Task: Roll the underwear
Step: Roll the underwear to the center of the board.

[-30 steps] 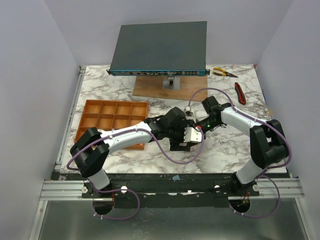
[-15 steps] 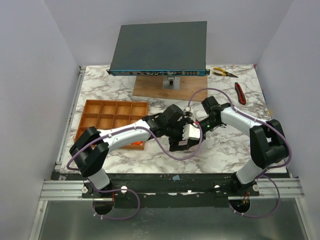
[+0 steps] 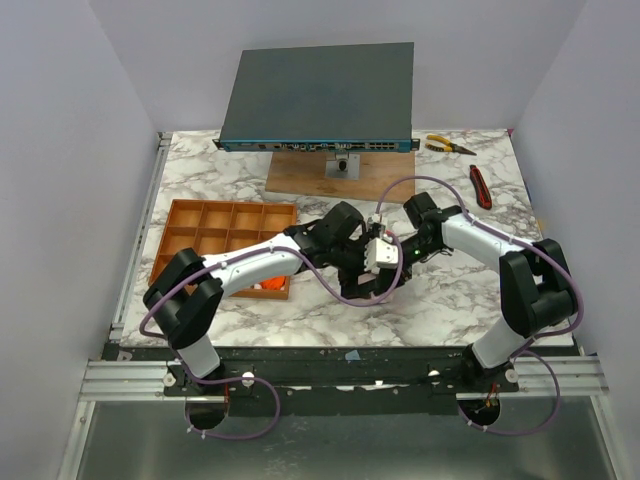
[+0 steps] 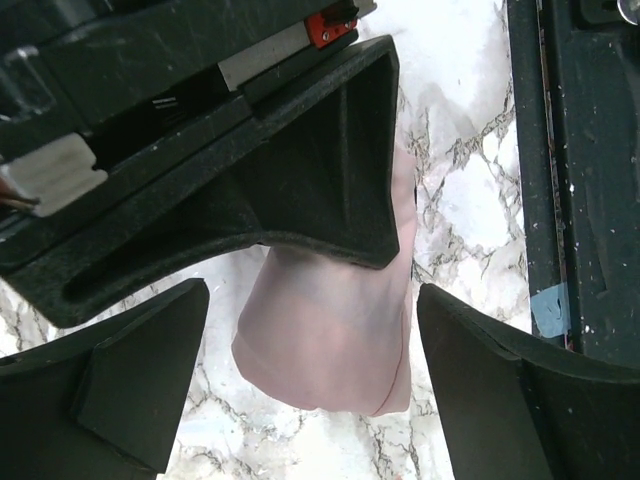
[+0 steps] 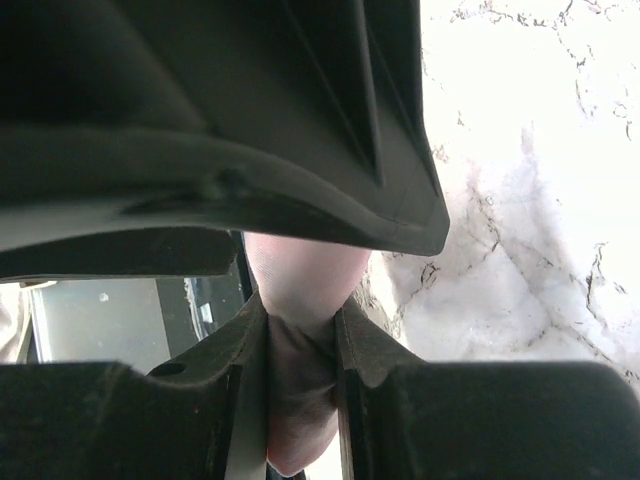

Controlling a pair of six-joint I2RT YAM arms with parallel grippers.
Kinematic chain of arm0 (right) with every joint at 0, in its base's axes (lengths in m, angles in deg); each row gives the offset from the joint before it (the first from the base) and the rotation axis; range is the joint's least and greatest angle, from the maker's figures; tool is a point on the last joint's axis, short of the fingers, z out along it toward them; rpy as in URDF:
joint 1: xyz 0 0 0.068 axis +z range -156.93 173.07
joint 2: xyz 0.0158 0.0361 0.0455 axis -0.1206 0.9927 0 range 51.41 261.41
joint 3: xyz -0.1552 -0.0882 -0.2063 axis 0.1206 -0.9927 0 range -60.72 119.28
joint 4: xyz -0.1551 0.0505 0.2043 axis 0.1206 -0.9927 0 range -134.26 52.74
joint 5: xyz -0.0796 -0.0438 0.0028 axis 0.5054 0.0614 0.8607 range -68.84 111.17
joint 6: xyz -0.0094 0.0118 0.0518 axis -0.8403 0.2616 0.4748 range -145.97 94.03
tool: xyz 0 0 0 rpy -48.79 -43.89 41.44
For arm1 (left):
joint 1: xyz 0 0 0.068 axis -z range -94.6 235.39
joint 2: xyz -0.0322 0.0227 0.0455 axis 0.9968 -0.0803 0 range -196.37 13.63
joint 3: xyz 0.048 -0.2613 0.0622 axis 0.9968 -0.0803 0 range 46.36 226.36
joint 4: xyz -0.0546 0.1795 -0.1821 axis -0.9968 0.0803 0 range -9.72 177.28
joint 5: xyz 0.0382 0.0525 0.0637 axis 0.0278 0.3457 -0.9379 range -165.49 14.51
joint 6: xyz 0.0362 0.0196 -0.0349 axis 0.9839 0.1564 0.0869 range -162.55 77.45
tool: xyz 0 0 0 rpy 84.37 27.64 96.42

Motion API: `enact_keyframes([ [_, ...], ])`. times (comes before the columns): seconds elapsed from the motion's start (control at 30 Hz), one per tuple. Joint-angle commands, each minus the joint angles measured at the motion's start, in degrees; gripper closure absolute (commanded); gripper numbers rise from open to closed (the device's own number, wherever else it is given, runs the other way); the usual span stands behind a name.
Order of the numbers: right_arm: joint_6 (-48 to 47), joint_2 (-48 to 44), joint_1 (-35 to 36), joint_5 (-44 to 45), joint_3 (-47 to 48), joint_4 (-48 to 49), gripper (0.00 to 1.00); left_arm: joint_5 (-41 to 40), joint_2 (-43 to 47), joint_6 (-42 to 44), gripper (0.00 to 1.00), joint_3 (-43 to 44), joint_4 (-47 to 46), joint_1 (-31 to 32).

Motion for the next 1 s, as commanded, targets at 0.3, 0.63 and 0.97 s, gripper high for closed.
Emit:
enact_keyframes([
  [0.3, -3.9, 2.3, -0.2, -5.7, 3.2, -5.5, 0.99, -2.2, -1.6, -0.4, 0.24, -1.6, -5.2, 1.1],
  [0.63, -6.6, 4.4, -1.4, -6.1, 4.9, -8.9, 0.99, -1.9, -2.7, 4.1, 0.31, -2.1, -1.8, 1.7],
  [0.97, -7.0, 6.0, -1.7, -8.0, 5.9, -10.3, 0.99, -5.5, -3.6, 4.0, 0.37, -0.7, -2.8, 3.8],
])
